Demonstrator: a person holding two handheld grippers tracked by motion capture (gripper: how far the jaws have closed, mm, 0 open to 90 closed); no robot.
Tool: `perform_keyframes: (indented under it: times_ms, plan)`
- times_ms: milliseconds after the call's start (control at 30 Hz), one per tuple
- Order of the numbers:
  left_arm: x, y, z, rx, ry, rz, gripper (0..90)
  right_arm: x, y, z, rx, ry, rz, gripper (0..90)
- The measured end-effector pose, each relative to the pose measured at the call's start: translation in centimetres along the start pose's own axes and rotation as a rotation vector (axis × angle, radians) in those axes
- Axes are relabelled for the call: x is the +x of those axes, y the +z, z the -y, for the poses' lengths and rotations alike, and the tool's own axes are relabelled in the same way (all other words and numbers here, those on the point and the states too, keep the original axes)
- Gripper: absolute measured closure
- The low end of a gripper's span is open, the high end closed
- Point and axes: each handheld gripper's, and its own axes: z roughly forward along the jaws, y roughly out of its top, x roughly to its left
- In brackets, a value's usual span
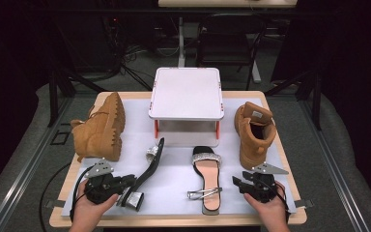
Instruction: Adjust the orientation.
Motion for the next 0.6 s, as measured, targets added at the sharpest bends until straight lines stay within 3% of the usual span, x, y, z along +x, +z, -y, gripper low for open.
perform_keyframes:
  times_ms: [333,600]
  plan:
    - [-0.6,0.5,-0.7,0.002,0.011,0.031,81.7,-0.1,-0.1,0.0,0.001,0.000,0.000,50.5]
    - [-1.6,1.7,-1.6,0.013,0.031,0.087,81.7,-0.1,-0.1,0.0,0.003,0.005,-0.003,50.6]
